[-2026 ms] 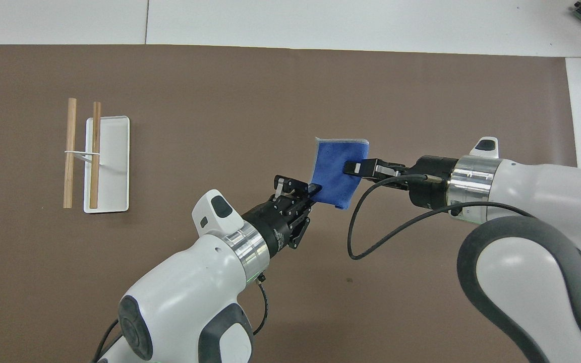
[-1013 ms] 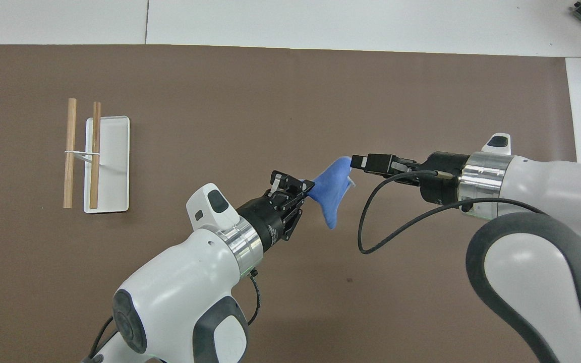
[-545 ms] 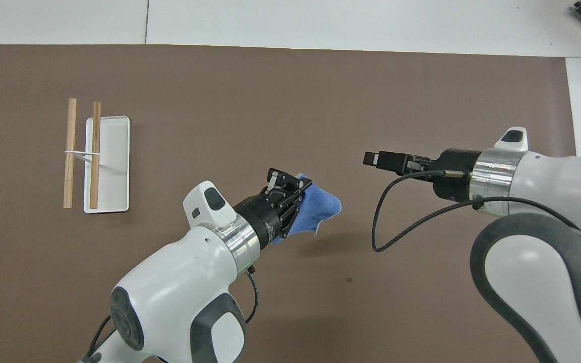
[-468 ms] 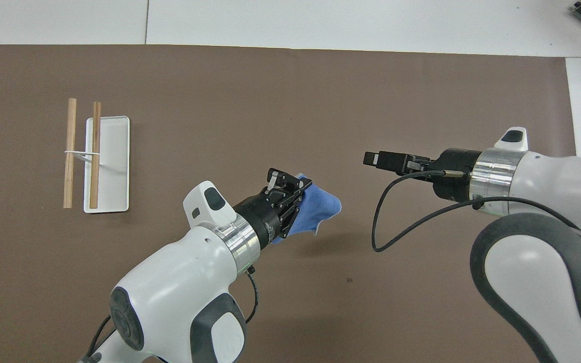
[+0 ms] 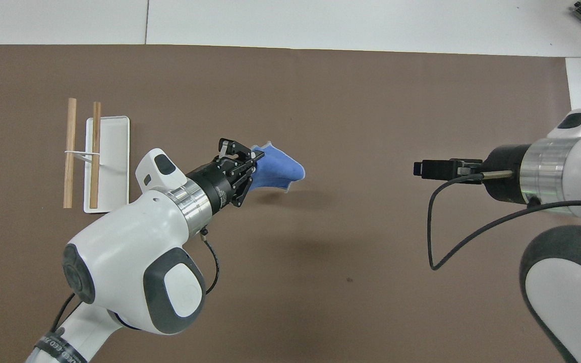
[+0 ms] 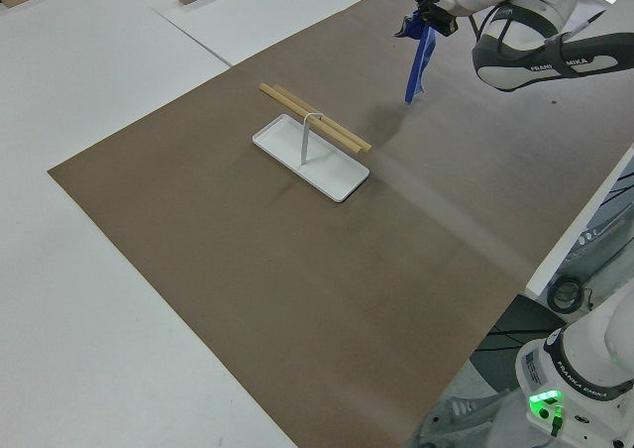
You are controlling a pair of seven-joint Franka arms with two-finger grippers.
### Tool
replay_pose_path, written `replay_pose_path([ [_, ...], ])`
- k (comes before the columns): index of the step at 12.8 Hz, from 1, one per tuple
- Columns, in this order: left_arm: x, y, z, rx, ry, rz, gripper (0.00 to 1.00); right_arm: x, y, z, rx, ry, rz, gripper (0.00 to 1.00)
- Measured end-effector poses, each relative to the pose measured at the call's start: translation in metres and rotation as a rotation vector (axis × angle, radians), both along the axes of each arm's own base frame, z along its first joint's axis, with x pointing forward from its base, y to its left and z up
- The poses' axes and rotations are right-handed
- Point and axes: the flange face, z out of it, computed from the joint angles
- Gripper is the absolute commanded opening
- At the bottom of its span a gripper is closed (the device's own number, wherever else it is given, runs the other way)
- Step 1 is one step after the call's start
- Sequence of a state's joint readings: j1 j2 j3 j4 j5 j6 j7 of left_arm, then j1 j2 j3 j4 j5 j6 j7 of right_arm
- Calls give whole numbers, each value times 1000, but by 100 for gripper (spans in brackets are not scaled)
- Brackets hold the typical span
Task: Right arm passes towel to left arm to hang
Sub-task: 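Carry the towel with the left gripper over the wooden sticks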
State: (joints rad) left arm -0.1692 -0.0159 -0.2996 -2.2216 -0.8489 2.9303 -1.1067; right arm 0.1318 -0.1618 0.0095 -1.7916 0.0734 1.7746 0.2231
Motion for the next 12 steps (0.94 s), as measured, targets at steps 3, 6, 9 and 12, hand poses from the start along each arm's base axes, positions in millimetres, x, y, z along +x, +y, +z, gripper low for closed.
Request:
replay_pose_path([
  [3,18,60,-9,88,-33,-8,0,10,-13,19,-48,43,-21,100],
  [6,32,126,-11,158,-66,23,0,26,-35,26,-75,59,-59,100],
  [9,37,174,-11,186,-72,74,0,39,-56,21,-76,77,-99,100],
  [12,40,218,-9,194,-59,99,0,38,-57,15,-79,100,-83,100],
])
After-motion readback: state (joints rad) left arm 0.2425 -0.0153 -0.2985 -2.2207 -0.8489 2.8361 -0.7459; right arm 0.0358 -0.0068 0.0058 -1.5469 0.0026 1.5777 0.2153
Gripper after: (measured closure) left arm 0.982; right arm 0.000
